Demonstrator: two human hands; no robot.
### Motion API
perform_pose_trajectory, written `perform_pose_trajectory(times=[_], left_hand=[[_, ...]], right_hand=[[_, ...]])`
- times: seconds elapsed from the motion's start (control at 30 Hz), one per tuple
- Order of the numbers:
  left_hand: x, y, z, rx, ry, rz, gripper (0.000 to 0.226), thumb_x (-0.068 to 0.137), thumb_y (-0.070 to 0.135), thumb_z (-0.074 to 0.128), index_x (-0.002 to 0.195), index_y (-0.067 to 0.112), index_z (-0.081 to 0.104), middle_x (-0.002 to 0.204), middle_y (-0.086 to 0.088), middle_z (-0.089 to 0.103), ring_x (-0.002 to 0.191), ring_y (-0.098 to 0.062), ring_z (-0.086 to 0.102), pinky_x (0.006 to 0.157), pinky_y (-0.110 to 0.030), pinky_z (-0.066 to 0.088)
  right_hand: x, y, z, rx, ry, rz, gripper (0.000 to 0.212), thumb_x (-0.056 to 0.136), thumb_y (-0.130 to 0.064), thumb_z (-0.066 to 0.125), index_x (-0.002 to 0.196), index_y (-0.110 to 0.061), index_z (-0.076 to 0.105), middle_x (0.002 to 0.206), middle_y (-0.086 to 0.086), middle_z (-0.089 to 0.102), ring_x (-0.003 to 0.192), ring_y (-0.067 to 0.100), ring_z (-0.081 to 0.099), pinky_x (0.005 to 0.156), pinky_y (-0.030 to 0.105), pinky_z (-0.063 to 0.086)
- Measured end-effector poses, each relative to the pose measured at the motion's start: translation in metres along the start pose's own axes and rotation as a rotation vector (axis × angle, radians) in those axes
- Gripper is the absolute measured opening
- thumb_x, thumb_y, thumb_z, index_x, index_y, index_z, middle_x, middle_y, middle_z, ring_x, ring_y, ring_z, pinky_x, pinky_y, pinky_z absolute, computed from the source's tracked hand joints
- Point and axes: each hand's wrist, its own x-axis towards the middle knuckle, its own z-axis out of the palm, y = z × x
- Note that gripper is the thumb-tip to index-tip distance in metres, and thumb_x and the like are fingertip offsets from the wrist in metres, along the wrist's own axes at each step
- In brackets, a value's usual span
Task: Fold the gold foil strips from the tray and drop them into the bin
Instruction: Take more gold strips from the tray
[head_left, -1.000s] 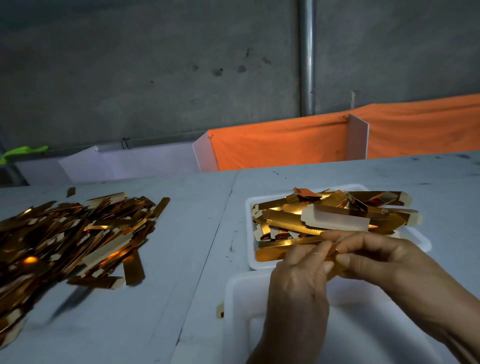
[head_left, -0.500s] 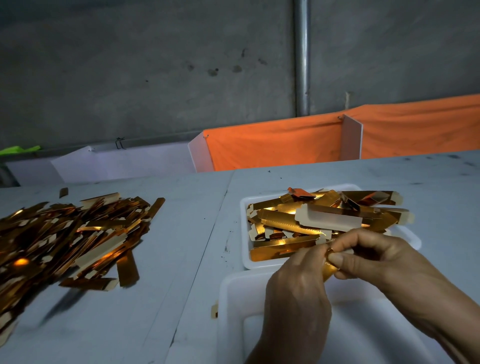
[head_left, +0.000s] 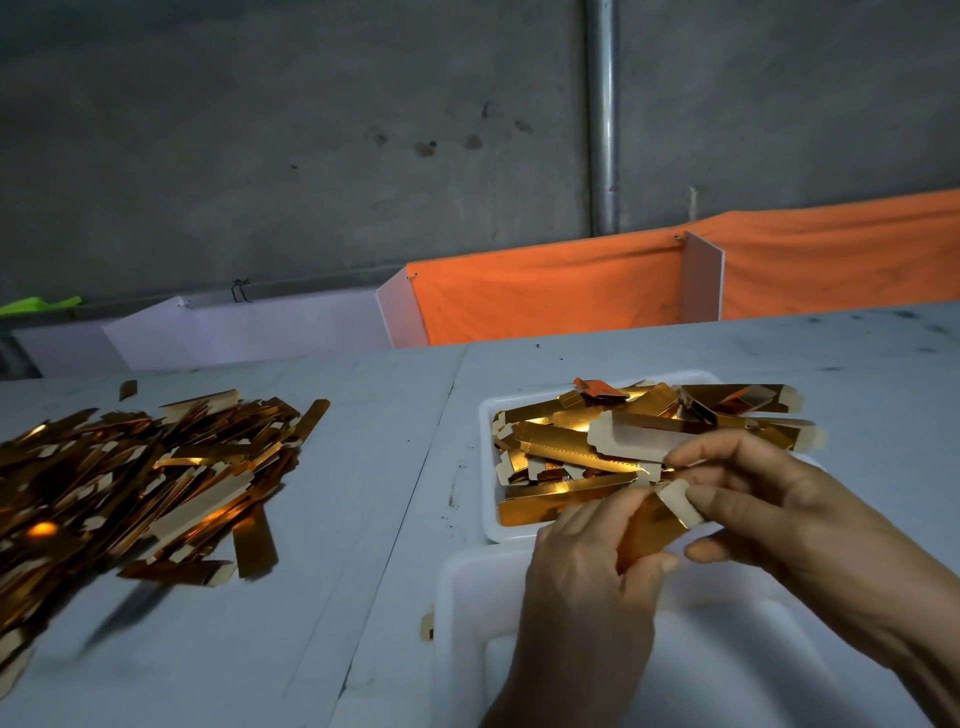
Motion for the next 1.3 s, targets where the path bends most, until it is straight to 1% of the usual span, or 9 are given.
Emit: perform_pose_trajectory(times=[0.17,0.27,0.4,0.47,0.53,0.7,0.83,1.1,1.3], left_hand=[[0.003,-0.005,-0.007,-0.116,-0.143,-0.099,0.047,0.09,0.043,0.056,0.134,0.048,0.039,0.113,0.032,0.041,0.105,0.006,0.041,0.076,0.0,0.03],[0.003,-0.006,-0.01,-0.205,-0.2,-0.099,0.045,0.09,0.04,0.057,0.131,0.051,0.041,0.109,0.033,0.045,0.106,0.005,0.044,0.077,-0.002,0.034],[0.004,-0.003,-0.015,-0.264,-0.26,-0.097,0.036,0.079,0.051,0.052,0.1,0.076,0.037,0.096,0.046,0.044,0.107,0.01,0.044,0.076,-0.005,0.039],[0.004,-0.004,-0.015,-0.262,-0.291,-0.076,0.039,0.078,0.051,0.05,0.109,0.071,0.04,0.097,0.047,0.043,0.108,0.01,0.043,0.078,-0.005,0.039],[0.004,-0.005,-0.014,-0.245,-0.301,-0.051,0.048,0.078,0.05,0.05,0.124,0.059,0.042,0.101,0.046,0.043,0.109,0.011,0.043,0.082,-0.005,0.039],[0.003,-0.005,-0.013,-0.259,-0.269,-0.056,0.048,0.075,0.051,0.055,0.117,0.064,0.038,0.116,0.038,0.051,0.113,0.007,0.047,0.089,-0.01,0.041],[0.003,-0.007,-0.013,-0.273,-0.249,-0.117,0.036,0.077,0.046,0.063,0.103,0.054,0.04,0.1,0.034,0.056,0.102,0.001,0.054,0.074,-0.007,0.04],[0.004,-0.008,-0.017,-0.312,-0.217,-0.125,0.038,0.074,0.046,0.062,0.104,0.054,0.041,0.1,0.04,0.054,0.1,0.017,0.047,0.067,-0.004,0.041],[0.003,-0.009,-0.015,-0.27,-0.244,-0.083,0.037,0.079,0.042,0.064,0.101,0.058,0.039,0.098,0.038,0.055,0.1,0.018,0.046,0.071,-0.005,0.042]], right_hand=[[-0.001,-0.004,-0.006,-0.167,-0.063,-0.046,0.03,0.088,0.0,0.057,0.081,-0.025,0.073,0.076,0.006,0.068,0.068,0.016,0.068,0.058,0.021,0.055],[-0.002,-0.008,-0.009,-0.215,-0.116,-0.094,0.019,0.089,-0.014,0.064,0.082,-0.03,0.071,0.08,0.009,0.069,0.073,0.016,0.069,0.061,0.023,0.055],[-0.005,-0.012,-0.01,-0.184,-0.239,-0.04,0.015,0.075,-0.022,0.066,0.09,-0.026,0.067,0.082,0.033,0.056,0.08,0.024,0.069,0.063,0.028,0.055],[-0.004,-0.011,-0.009,-0.185,-0.227,-0.049,0.006,0.081,-0.026,0.072,0.085,-0.025,0.068,0.079,0.038,0.048,0.076,0.025,0.069,0.063,0.028,0.055],[-0.004,-0.01,-0.008,-0.197,-0.208,-0.056,0.006,0.075,-0.025,0.07,0.081,-0.026,0.068,0.074,0.037,0.048,0.071,0.023,0.069,0.062,0.027,0.055],[-0.004,-0.01,-0.003,-0.24,-0.204,-0.076,0.004,0.074,-0.022,0.066,0.074,-0.026,0.066,0.058,0.03,0.043,0.052,0.017,0.058,0.055,0.018,0.049],[-0.003,-0.008,-0.001,-0.253,-0.19,-0.1,0.01,0.08,-0.018,0.065,0.073,-0.026,0.066,0.053,0.006,0.047,0.047,0.013,0.051,0.051,0.018,0.044],[0.0,-0.003,-0.001,0.097,-0.23,0.043,0.018,0.079,-0.027,0.056,0.087,-0.016,0.068,0.062,0.013,0.056,0.05,0.021,0.055,0.052,0.024,0.049],[0.002,0.006,-0.004,0.222,-0.295,0.102,0.041,0.063,-0.027,0.089,0.088,-0.005,0.063,0.059,0.008,0.051,0.044,0.017,0.051,0.045,0.024,0.045]])
